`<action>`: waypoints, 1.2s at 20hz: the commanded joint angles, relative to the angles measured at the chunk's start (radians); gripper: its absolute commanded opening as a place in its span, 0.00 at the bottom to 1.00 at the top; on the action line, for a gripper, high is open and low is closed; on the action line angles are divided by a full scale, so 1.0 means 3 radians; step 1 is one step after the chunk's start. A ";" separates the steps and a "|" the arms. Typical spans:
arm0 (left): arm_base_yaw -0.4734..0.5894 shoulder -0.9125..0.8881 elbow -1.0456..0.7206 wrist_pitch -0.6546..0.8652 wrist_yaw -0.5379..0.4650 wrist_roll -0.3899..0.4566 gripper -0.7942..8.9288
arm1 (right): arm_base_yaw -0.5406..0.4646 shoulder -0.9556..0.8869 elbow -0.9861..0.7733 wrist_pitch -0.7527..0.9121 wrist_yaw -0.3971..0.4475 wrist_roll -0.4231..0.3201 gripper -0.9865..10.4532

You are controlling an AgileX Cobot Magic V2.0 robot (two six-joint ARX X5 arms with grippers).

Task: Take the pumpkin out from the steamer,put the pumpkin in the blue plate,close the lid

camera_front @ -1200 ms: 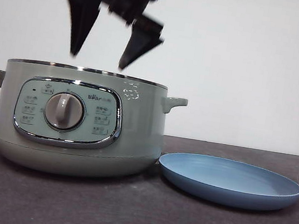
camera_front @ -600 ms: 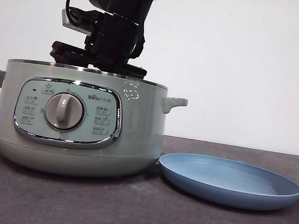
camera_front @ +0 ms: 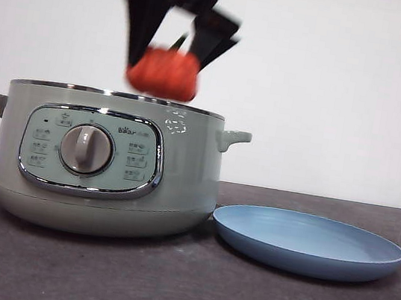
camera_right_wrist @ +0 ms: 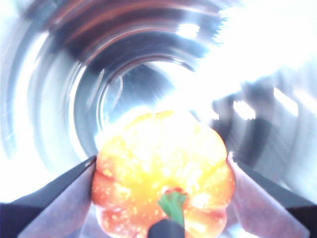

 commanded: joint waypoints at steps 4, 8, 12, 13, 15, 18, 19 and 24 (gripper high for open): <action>-0.0011 -0.0033 0.0024 0.0272 0.0070 0.0039 0.07 | -0.0493 -0.0543 -0.0122 -0.0552 0.0017 0.0290 0.07; -0.0011 -0.0033 0.0024 0.0282 0.0146 0.0039 0.07 | -0.0842 -0.1007 -0.0782 -0.0547 0.0028 0.0370 0.07; -0.0011 -0.0033 0.0024 0.0285 0.0156 0.0038 0.07 | -0.1059 -0.1587 -0.1751 -0.0242 0.0025 0.0373 0.07; -0.0011 -0.0033 0.0024 0.0284 0.0156 0.0037 0.07 | -0.1096 -0.1737 -0.1986 -0.0142 0.0020 0.0394 0.07; -0.0011 -0.0033 0.0024 0.0285 0.0156 0.0036 0.07 | -0.1116 -0.2014 -0.2448 0.0146 0.0014 0.0443 0.07; -0.0011 -0.0033 0.0024 0.0284 0.0158 0.0022 0.07 | -0.1110 -0.2234 -0.2992 0.0609 -0.0011 0.0538 0.07; -0.0011 -0.0033 0.0024 0.0282 0.0158 0.0020 0.07 | -0.1106 -0.2234 -0.3104 0.0730 -0.0010 0.0561 0.07; -0.0011 -0.0033 0.0024 0.0280 0.0160 0.0013 0.07 | -0.1110 -0.1956 -0.3292 0.1390 -0.0010 0.0556 0.07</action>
